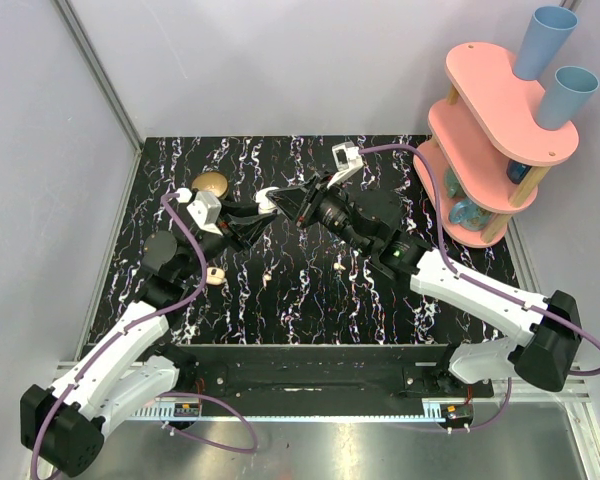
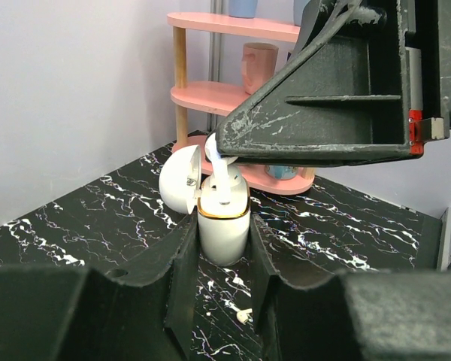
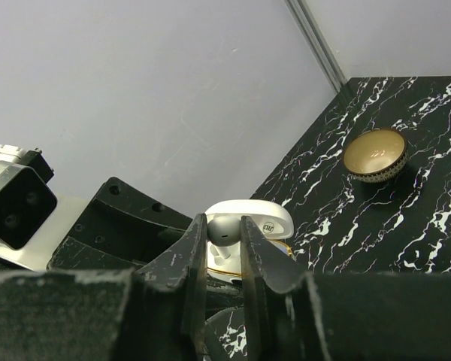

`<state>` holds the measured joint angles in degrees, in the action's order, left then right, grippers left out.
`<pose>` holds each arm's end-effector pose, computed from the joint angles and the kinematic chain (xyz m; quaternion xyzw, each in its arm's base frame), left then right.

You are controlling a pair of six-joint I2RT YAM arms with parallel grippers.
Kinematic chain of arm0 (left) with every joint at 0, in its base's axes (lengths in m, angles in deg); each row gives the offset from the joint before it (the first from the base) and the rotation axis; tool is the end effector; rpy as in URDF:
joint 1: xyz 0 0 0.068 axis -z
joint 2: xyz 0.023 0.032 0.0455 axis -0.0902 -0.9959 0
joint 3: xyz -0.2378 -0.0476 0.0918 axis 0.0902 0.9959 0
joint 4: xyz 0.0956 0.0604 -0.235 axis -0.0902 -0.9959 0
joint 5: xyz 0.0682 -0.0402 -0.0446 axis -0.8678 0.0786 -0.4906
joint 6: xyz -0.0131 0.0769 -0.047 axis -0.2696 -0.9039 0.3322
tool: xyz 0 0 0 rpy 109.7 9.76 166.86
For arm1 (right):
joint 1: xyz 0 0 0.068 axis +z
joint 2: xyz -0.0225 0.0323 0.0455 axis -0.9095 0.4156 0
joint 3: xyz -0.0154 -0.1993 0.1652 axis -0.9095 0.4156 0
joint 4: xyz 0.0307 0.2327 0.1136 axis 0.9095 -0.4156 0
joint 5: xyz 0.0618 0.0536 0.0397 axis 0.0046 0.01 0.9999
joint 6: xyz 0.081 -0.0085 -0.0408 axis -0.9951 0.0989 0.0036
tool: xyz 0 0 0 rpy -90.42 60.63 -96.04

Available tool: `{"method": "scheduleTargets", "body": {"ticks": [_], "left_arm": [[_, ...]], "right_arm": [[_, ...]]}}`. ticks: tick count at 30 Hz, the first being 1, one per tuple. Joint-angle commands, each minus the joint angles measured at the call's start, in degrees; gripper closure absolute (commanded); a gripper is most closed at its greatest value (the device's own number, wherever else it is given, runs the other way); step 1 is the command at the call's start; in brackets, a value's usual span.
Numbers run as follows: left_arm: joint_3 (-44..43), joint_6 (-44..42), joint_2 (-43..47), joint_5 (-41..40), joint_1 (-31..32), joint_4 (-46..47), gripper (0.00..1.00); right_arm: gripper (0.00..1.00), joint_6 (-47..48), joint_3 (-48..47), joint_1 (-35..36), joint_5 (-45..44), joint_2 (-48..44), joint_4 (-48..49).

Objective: Insert the wireless bluetooth earbuds into the charging case
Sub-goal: Insert the left earbud into the left side groove of the charging case.

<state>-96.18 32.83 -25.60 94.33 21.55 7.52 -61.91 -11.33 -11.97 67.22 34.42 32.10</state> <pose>0.1991 -0.1414 0.3474 0.2594 0.5464 -0.3882 0.6953 0.2208 0.2886 0.3950 -0.0900 0.6475 0.5027 0.5657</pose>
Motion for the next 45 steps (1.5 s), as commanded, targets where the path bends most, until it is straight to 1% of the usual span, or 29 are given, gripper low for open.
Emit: {"method": "scheduleTargets", "body": {"ticks": [1,30,45], "left_arm": [[-2.44,-0.67,1.08,-0.20,0.17,3.35,1.00],[-2.00,-0.06,-0.06,-0.38,0.26,3.71,1.00],[-1.21,1.08,-0.59,-0.99,0.26,6.08,1.00]], "right_arm": [[1.00,1.24,-2.05,0.49,-0.23,0.17,1.07],[1.00,2.56,-2.23,0.49,-1.11,-1.24,3.62],[1.00,0.72,-1.61,0.49,0.21,-0.80,3.71]]}}
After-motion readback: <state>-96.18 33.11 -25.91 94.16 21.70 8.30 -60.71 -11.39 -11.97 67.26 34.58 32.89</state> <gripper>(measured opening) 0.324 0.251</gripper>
